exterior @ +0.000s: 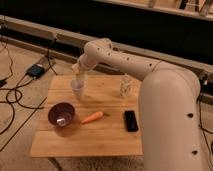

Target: Place the white sponge in the ceramic cup

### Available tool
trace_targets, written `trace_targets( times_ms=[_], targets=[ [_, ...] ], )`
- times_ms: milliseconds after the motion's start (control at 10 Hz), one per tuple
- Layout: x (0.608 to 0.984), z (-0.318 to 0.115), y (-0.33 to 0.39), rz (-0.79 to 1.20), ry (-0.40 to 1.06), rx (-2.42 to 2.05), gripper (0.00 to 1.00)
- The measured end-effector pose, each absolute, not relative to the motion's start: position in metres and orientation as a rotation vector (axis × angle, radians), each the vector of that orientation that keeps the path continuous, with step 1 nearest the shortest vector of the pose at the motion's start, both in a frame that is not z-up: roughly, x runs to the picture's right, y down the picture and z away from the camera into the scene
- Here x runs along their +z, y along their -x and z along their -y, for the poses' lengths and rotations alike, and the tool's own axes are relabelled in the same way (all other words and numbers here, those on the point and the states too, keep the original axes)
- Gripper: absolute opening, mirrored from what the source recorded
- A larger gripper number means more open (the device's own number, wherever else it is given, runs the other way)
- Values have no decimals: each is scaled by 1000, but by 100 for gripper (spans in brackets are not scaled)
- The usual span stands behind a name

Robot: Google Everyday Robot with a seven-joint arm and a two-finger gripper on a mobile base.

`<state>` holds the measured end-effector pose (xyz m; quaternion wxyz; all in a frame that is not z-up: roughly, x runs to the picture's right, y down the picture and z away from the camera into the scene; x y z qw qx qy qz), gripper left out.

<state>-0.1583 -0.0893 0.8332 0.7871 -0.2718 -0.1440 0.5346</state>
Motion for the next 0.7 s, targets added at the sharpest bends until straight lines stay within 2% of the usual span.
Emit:
trace_targets(
  times_ms=[700],
  targets=[
    [858,73,181,359,619,1129,0]
  ],
)
